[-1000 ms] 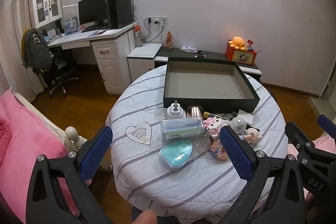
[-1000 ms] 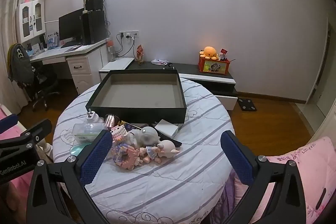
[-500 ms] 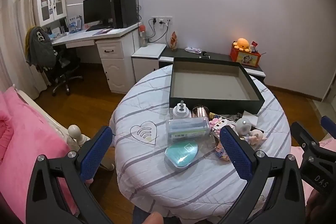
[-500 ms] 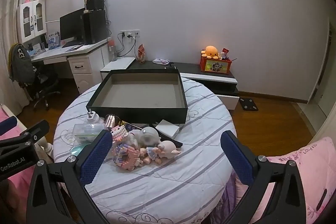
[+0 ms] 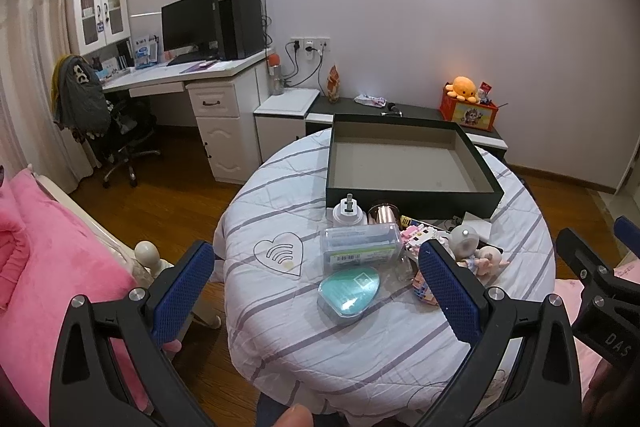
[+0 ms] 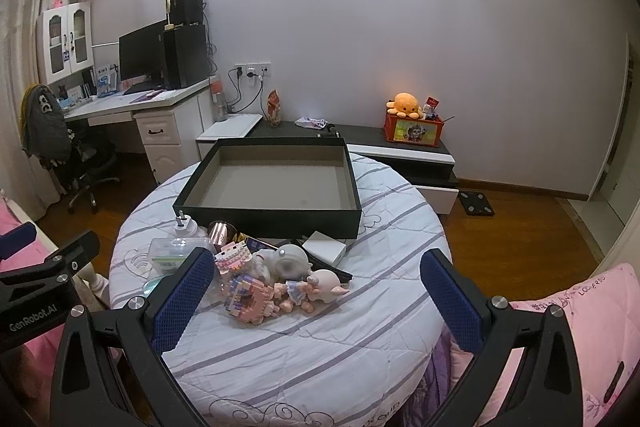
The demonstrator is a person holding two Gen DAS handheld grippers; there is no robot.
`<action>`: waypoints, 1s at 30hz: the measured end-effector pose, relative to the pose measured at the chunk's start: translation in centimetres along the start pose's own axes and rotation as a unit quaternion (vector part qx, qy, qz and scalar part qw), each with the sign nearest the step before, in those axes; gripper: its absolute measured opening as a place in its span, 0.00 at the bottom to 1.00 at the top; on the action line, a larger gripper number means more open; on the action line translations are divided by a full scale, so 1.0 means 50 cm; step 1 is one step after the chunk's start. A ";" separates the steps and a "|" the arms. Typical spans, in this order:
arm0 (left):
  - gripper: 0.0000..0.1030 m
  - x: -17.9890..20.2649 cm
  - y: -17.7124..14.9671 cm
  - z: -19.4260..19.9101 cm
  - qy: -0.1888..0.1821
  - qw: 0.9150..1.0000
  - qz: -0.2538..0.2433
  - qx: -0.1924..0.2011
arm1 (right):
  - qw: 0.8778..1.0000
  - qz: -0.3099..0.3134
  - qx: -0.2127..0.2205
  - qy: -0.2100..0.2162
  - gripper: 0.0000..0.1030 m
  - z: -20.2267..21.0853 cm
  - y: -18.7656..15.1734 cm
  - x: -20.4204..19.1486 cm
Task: Organize rigid objects
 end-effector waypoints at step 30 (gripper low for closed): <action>1.00 0.000 -0.016 -0.010 -0.004 1.000 -0.001 -0.008 | 1.000 -0.001 -0.008 0.004 1.00 -0.015 -0.004 0.003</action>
Point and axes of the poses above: each gripper's, at about its wrist camera, not at the fingertips, and z roughly against the way its jaws point, x to its right, y to its top, the point moved 9 cm from there along -z, roughly the way its jaws point, and after that the axes turned 12 degrees about z, right-handed, at the moved point
